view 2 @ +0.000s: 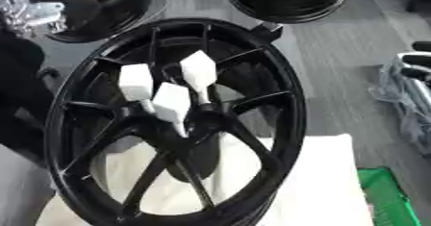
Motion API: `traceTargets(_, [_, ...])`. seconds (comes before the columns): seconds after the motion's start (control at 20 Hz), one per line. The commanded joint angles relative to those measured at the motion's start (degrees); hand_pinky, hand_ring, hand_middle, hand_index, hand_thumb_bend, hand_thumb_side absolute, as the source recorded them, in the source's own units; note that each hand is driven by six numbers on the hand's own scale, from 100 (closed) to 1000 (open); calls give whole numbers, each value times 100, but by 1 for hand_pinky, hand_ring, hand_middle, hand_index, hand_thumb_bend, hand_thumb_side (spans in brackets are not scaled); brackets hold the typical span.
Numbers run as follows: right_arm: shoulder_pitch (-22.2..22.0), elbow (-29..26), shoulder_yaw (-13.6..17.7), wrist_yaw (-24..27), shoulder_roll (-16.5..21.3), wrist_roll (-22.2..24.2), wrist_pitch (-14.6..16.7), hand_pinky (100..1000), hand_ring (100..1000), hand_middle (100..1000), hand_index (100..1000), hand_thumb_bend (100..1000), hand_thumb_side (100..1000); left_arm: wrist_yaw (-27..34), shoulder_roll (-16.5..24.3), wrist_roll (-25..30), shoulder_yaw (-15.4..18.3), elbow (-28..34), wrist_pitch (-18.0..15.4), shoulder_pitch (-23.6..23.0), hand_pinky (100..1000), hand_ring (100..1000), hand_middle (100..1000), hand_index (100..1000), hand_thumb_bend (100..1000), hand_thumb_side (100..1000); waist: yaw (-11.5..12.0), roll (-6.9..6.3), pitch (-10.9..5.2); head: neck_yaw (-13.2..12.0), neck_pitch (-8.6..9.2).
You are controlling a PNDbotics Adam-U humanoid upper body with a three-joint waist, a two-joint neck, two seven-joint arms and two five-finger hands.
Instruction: Pull the pin out of the wheel hub.
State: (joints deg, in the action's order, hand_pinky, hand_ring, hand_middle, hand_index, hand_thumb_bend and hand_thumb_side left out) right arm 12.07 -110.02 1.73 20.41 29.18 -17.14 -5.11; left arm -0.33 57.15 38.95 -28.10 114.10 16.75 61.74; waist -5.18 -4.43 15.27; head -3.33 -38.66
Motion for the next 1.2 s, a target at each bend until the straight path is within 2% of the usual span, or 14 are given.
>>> traceTargets(0.05, [33, -103, 25, -45, 195, 15, -8, 716, 710, 687, 855, 100, 711, -266, -85, 448, -128, -22, 127, 240, 827, 837, 833, 884, 260, 667, 13, 29, -141, 56, 6])
traceTargets(0.25, [31, -106, 21, -49, 189, 22, -9, 716, 710, 688, 855, 100, 712, -375, -219, 640, -271, -150, 189, 342, 829, 839, 834, 891, 287, 632, 12, 39, -134, 155, 11])
traceTargets(0.4, [25, -105, 13, -59, 184, 28, -14, 717, 710, 687, 855, 100, 711, -416, -239, 775, -348, -215, 194, 333, 841, 846, 838, 892, 361, 608, 12, 45, -123, 208, 2])
traceTargets(0.55, [20, -108, 13, -68, 181, 30, -15, 716, 709, 687, 855, 100, 709, -556, -236, 894, -386, -269, 147, 291, 857, 848, 833, 880, 454, 543, 14, 50, -116, 224, -6])
traceTargets(0.7, [15, -111, 6, -68, 182, 41, -16, 717, 709, 687, 855, 100, 708, -762, -243, 917, -397, -332, 79, 258, 867, 849, 827, 871, 489, 505, 18, 55, -116, 227, -10])
traceTargets(0.95, [7, -109, 2, -85, 189, 52, -22, 717, 709, 687, 855, 100, 709, -1081, -195, 832, -378, -388, 1, 165, 884, 848, 816, 863, 583, 529, 24, 50, -115, 233, -23])
traceTargets(1.2, [12, -111, -2, -83, 192, 55, -23, 717, 709, 687, 855, 100, 708, -1251, -150, 820, -364, -393, -18, 75, 885, 846, 809, 857, 616, 598, 21, 48, -112, 232, -33])
